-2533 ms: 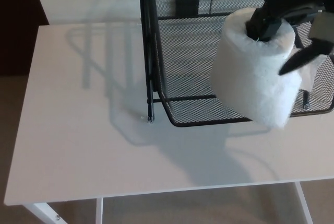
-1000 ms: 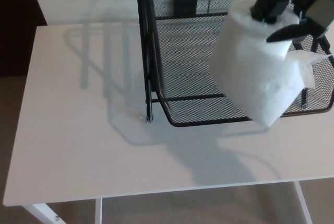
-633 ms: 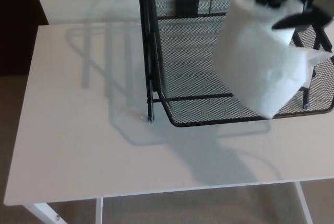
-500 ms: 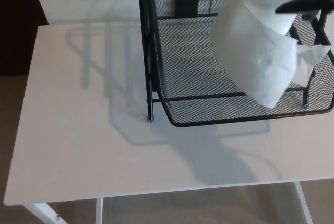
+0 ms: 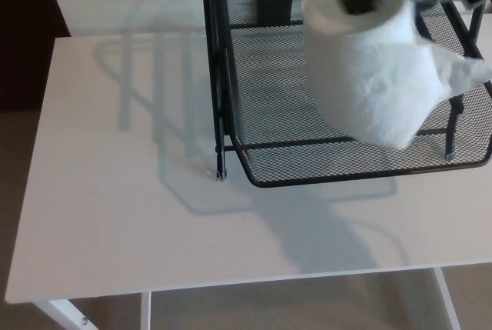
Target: The robot walks towards a desk on which a file tray is kept in the middle and a toilet paper roll is kept on its right. The robot uses its right hand to hook on finger in the gap of the roll and grabs it, lifts it and places it on the tray.
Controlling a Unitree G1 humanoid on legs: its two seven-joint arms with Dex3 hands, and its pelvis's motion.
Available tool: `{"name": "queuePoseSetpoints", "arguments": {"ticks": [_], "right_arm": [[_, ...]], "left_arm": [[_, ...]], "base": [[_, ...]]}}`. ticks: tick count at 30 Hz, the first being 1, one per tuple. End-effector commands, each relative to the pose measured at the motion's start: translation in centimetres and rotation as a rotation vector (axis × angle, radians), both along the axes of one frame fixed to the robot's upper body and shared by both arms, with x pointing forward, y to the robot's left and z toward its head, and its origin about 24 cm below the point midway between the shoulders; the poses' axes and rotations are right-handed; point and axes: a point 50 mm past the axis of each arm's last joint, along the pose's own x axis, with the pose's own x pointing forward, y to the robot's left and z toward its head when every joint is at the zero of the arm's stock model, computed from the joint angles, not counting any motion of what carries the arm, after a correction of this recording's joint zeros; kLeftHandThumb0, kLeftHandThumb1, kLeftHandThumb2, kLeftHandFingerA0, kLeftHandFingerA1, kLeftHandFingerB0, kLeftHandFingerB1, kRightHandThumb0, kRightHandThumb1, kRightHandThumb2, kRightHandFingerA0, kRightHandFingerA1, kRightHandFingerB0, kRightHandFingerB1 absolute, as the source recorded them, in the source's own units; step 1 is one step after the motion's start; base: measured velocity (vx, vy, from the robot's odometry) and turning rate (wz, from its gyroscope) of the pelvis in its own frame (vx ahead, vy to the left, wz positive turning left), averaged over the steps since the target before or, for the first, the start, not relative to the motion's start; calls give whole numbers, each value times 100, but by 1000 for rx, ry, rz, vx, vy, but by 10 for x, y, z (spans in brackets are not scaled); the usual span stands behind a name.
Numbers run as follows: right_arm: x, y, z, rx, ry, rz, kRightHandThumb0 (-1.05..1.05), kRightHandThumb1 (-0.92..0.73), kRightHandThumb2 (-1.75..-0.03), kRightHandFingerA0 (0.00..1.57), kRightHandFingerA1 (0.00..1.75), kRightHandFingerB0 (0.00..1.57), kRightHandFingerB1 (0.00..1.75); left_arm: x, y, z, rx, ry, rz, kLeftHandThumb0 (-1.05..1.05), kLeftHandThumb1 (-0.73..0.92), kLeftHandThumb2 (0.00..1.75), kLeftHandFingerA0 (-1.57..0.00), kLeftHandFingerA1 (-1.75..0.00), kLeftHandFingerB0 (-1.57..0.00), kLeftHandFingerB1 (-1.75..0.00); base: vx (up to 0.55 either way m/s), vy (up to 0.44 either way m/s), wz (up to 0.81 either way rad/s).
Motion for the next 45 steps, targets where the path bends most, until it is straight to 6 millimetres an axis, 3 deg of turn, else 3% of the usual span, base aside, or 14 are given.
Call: {"name": "queuePoseSetpoints", "arguments": {"ticks": [1, 3, 5, 7, 9, 11, 12, 13, 14, 26, 34, 38, 39, 45], "right_arm": [[5, -13, -37, 631, 437, -35, -87, -66, -104, 7, 50, 28, 47], [0, 2, -47, -96, 253, 15, -69, -85, -66, 57, 93, 37, 32], [-8, 19, -63, -437, 207, 70, -79, -79, -64, 48, 63, 35, 36], [-12, 9, -60, -82, 261, 45, -85, -72, -109, 49, 76, 33, 47], [-8, 3, -40, 229, 243, 30, -81, -88, -67, 20, 50, 36, 32], [-6, 3, -32, 276, 196, 37, -83, -87, -67, 19, 42, 38, 32], [-4, 4, -26, 278, 151, 49, -88, -88, -67, 23, 42, 39, 33], [-3, 5, -16, 203, 60, 41, -93, -69, -78, 32, 50, 45, 40], [-4, 6, -9, 163, 37, 19, -86, -80, -65, 34, 55, 52, 35], [-12, -29, 33, 71, 41, -52, -81, -66, -103, 59, 79, 35, 48], [-19, -43, 67, 53, 31, -43, -85, -69, -68, 78, 87, 31, 32], [-39, -68, 101, 64, -77, -46, -75, -78, -64, 40, 53, 31, 33], [-43, -78, 109, 110, -86, -92, -76, -75, -63, 32, 43, 32, 32], [-89, -138, 125, 216, -255, -172, -71, -82, -64, 20, 43, 27, 30]], "left_arm": [[1, 5, 8, 43, -10, -55, -91, 92, 73, -49, -63, -26, -55], [1, 5, 7, 40, -11, -39, -92, 92, 72, -50, -64, -28, -55], [-4, 2, 3, 29, 4, -37, -89, 92, 73, -49, -64, -28, -56], [-13, 6, 6, 32, 29, -39, -89, 92, 73, -49, -64, -27, -55], [-13, 6, 8, 28, 17, -43, -89, 75, 115, -48, -68, -26, -60], [-14, 6, 10, 32, 18, -59, -89, 92, 73, -49, -64, -28, -56], [-14, 6, 10, 37, 19, -64, -86, 73, 114, -48, -68, -29, -61], [-14, 5, 8, 38, 19, -55, -89, 92, 72, -49, -63, -31, -56], [-13, 5, 7, 38, 23, -47, -85, 73, 113, -46, -68, -29, -61], [-21, 6, 7, 37, 38, -49, -90, 92, 72, -51, -64, -29, -55], [-24, 4, 3, 41, 61, -48, -91, 73, 115, -48, -68, -30, -61], [-24, 3, 4, 31, 50, -47, -91, 92, 72, -48, -63, -31, -54], [-22, 3, 4, 38, 46, -53, -87, 74, 114, -47, -68, -30, -61], [-25, 4, 4, 32, 49, -44, -89, 73, 115, -47, -68, -29, -61]], "base": [[0, 0, 0], [0, 0, 0], [0, 0, 0], [0, 0, 0], [0, 0, 0], [0, 0, 0], [0, 0, 0], [0, 0, 0], [0, 0, 0], [0, 0, 0], [0, 0, 0], [0, 0, 0], [0, 0, 8], [0, 0, 1]]}}
